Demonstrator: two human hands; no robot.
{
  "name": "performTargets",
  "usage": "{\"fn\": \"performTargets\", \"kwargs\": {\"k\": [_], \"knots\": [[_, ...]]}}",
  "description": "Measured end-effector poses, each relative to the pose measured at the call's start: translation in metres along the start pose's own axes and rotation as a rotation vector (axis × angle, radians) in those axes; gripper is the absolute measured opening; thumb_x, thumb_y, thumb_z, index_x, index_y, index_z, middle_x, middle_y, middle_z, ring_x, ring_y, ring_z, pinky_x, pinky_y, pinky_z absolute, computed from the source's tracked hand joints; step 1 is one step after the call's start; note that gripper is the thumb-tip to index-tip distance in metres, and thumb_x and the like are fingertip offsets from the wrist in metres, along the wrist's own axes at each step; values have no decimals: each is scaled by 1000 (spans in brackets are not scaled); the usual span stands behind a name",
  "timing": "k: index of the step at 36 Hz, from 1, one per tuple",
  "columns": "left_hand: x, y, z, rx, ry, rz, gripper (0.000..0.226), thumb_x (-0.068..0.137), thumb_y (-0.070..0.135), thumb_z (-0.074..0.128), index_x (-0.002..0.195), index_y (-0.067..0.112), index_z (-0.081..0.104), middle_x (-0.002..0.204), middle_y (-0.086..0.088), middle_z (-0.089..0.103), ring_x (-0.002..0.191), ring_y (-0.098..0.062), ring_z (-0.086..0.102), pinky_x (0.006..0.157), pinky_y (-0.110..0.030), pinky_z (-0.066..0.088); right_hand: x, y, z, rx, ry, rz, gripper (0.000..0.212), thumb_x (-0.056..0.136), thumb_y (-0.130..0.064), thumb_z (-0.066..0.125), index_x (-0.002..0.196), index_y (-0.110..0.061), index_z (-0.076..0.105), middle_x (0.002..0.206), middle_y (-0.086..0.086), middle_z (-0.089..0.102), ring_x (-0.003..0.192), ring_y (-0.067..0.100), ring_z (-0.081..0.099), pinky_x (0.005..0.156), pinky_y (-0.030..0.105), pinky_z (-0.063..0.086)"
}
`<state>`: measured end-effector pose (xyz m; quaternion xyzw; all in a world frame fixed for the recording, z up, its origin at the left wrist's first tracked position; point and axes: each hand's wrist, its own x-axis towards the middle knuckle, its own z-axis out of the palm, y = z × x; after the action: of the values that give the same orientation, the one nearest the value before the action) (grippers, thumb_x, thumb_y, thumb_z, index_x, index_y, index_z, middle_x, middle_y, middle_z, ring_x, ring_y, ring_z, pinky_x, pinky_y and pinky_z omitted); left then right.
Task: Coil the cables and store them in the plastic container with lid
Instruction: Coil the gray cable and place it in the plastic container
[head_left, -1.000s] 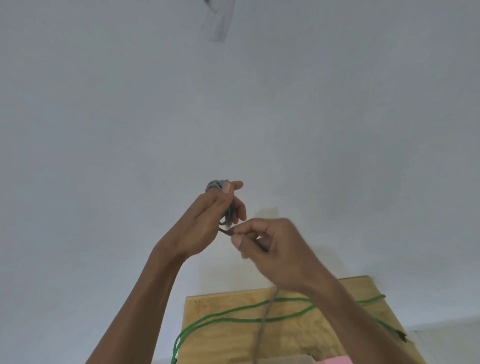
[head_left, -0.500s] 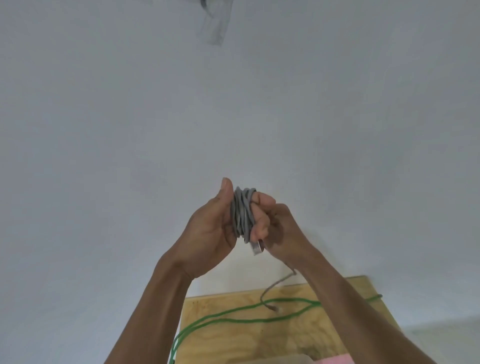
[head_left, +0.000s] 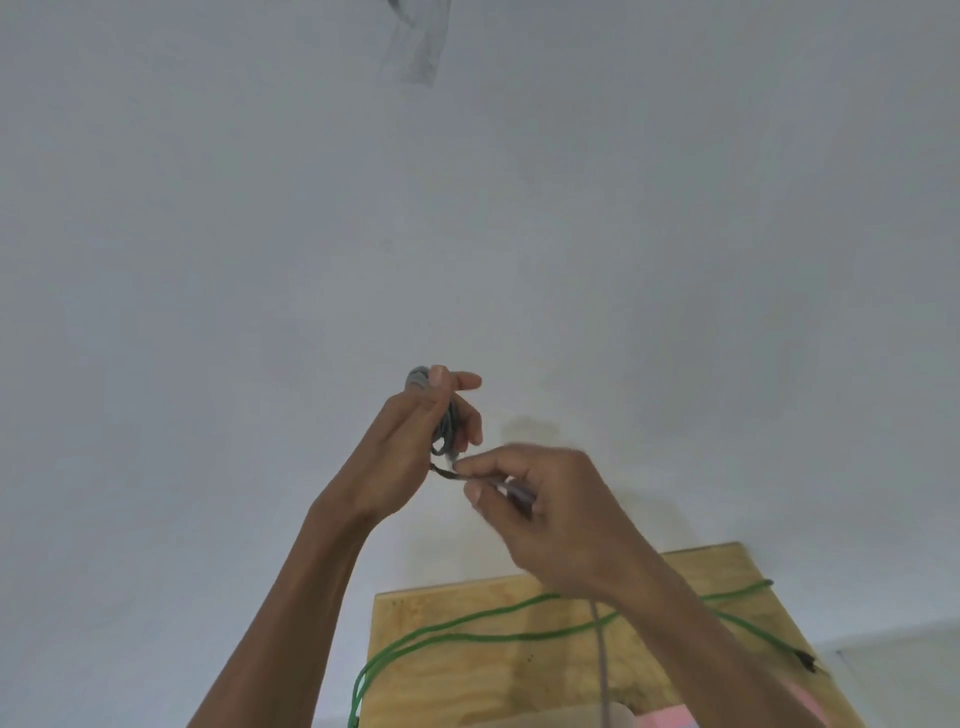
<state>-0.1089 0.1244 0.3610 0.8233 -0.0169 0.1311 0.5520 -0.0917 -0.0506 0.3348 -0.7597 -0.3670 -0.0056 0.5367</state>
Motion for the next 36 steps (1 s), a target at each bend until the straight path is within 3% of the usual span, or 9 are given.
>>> {"fn": "performTargets", "kwargs": {"k": [2,5,11,17,21,24,30,33,36], "knots": [[-7,-1,3,64,-76,-13,77,100,61,20,92,3,71,80,-15,67,85,-26,66,88,-42,50,13,-7,-16,-118,57,-177,13,90,-12,71,100,-17,78,91,-8,77,78,-7,67,74,6,45],[-17,2,10,-55,-215,-69,80,99,64,17,89,5,70,70,-15,67,65,-30,57,71,-38,46,38,-12,-46,-208,60,-235,9,85,-22,78,95,-23,78,82,-13,76,68,-4,64,69,15,48],[-22,11,22,-552,-316,-79,77,93,67,28,98,1,67,62,-13,59,60,-27,52,73,-44,43,60,7,-51,363,-12,-73,11,80,-14,77,90,-11,77,66,-5,72,55,14,59,54,23,47],[-17,20,28,-740,-372,-40,81,96,62,23,109,-6,65,69,-16,62,66,-28,54,78,-39,47,49,26,-18,700,-88,18,15,89,-19,67,80,-22,79,67,24,67,64,33,58,57,57,43],[-12,17,22,-739,-320,-47,86,96,61,22,126,-10,59,75,-18,63,71,-34,55,78,-51,41,28,28,1,663,-110,112,27,85,-36,69,59,-31,65,51,-9,60,54,29,47,55,45,36],[-9,21,16,-785,-299,-40,85,95,62,24,134,-7,56,78,-17,61,70,-32,56,65,-46,46,13,35,14,516,-104,216,37,98,-41,58,65,-25,65,64,0,63,52,23,44,51,34,39],[-3,21,16,-723,-198,-43,81,97,62,25,140,-2,47,82,-12,63,81,-23,60,87,-35,51,1,30,26,457,-100,253,24,103,-30,52,91,-19,71,70,14,58,49,17,40,48,31,36],[4,18,15,-504,-90,-31,72,94,67,25,129,14,59,83,-8,66,85,-21,58,88,-35,48,-5,25,27,338,-147,217,26,104,-24,51,124,-25,67,71,-4,60,49,6,42,52,21,38],[7,9,7,-204,-43,-15,61,89,77,24,95,41,74,89,-7,70,104,-19,55,102,-47,44,-10,19,20,116,-170,150,24,102,-25,54,118,-19,71,67,-8,59,46,1,47,55,12,38]]}}
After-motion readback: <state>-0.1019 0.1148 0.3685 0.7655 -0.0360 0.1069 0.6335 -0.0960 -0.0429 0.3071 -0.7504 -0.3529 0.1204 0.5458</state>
